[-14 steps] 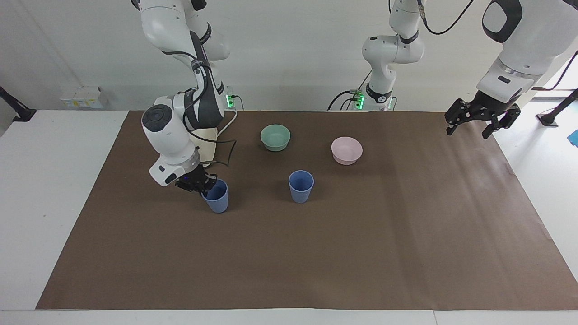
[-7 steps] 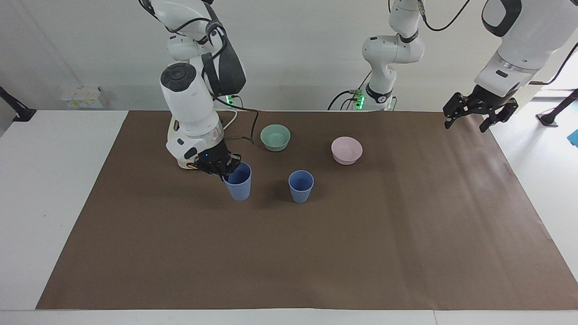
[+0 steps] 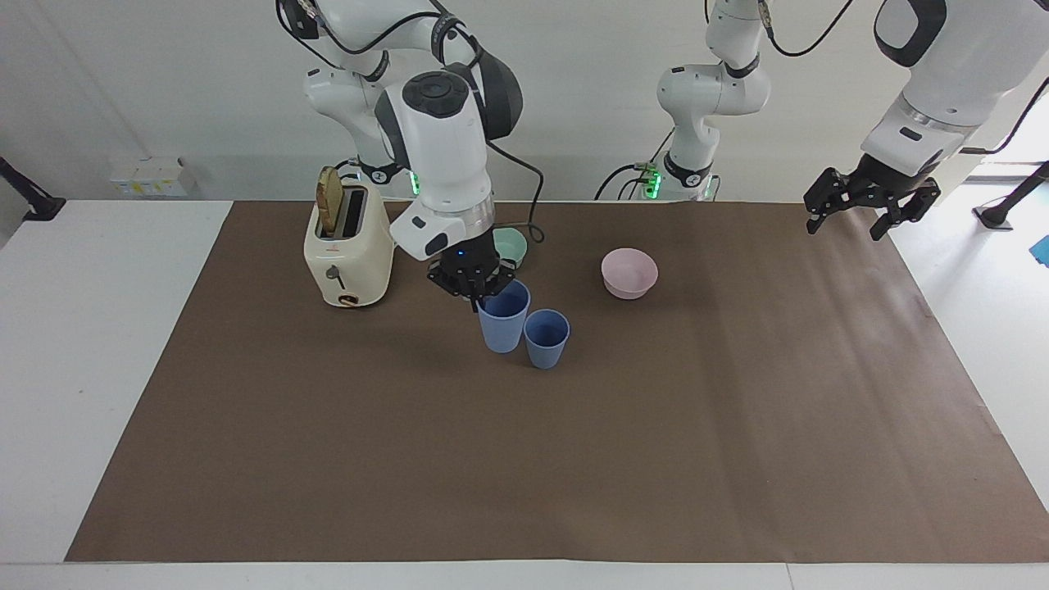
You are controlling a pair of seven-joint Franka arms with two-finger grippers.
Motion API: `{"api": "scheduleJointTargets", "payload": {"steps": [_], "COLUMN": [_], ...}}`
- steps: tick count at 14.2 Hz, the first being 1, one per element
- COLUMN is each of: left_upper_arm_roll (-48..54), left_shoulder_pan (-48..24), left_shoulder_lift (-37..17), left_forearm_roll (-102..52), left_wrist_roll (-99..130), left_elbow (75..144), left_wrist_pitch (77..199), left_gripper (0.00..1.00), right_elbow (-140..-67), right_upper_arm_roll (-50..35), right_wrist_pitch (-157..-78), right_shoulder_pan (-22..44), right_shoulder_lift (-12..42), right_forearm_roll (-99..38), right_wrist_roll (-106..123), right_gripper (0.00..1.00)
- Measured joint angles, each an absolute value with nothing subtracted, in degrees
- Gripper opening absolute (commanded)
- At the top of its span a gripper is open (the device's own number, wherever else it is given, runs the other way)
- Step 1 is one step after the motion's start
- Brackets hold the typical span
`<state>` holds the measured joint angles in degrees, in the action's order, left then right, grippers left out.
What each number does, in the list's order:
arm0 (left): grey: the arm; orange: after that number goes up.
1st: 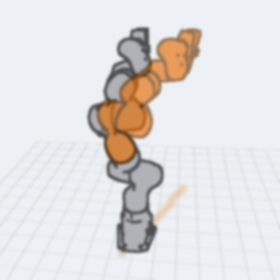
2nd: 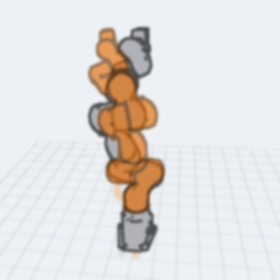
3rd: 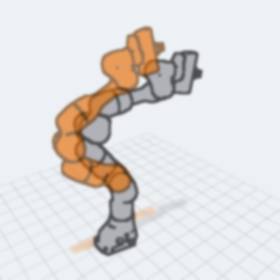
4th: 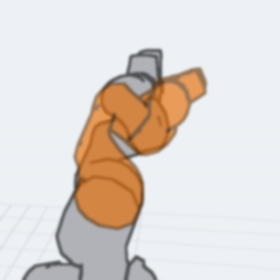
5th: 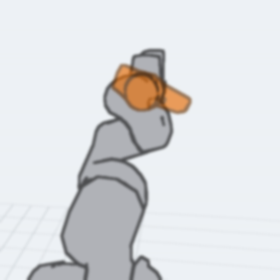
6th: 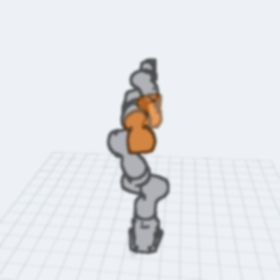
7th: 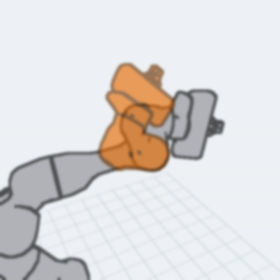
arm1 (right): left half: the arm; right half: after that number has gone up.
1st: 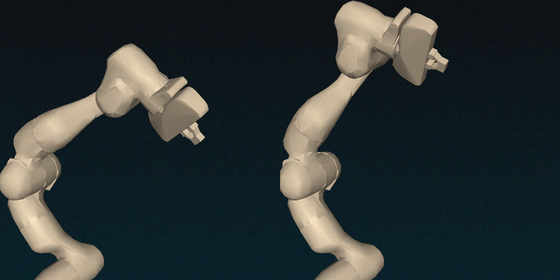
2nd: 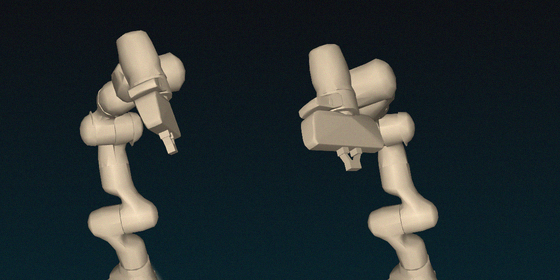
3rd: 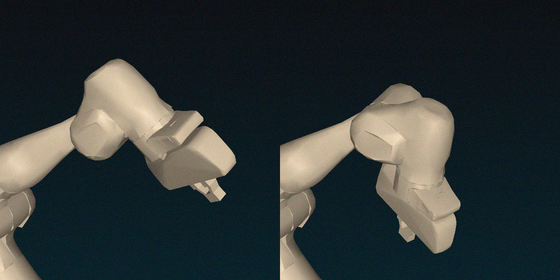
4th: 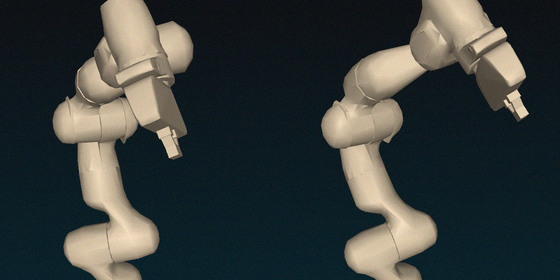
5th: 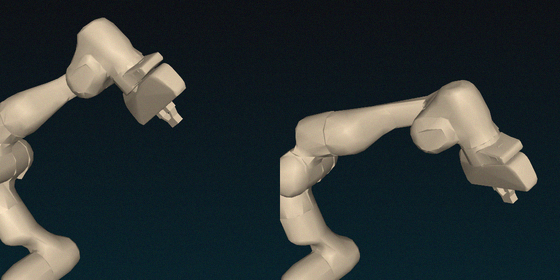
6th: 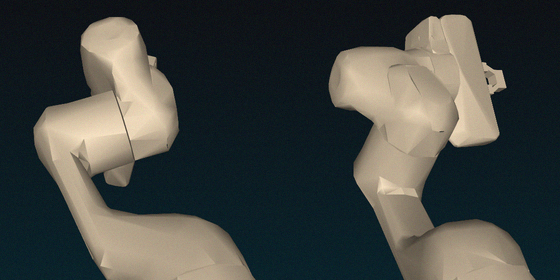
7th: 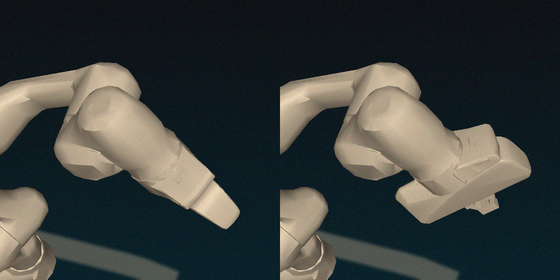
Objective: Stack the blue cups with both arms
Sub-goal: 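Carry the blue cup with the right gripper over the placed cup, then lower the cup into the placed cup and open the right gripper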
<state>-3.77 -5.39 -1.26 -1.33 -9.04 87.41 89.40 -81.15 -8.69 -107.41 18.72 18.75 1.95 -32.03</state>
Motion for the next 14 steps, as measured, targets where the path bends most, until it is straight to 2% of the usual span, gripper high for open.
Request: {"api": "scheduleJointTargets", "payload": {"steps": [6, 14], "left_upper_arm_roll": [-3.77, -3.77], "left_shoulder_pan": [-5.39, -5.39], "left_shoulder_lift": [-1.26, -1.26], "left_forearm_roll": [-1.33, -1.33], "left_wrist_roll": [-9.04, -9.04], "left_elbow": [87.41, 87.41], "left_wrist_pitch": [89.4, 89.4], "left_gripper": [1.0, 1.0], "right_elbow": [-80.53, -81.66], "right_upper_arm_roll": [-9.24, -9.33], "right_wrist_pitch": [-107.54, -108.36], "right_shoulder_pan": [22.0, 22.62], "right_shoulder_lift": [21.38, 22.36], "right_forearm_roll": [1.61, 1.21], "right_wrist_roll": [-36.55, -36.64], "right_gripper": [0.0, 0.0]}}
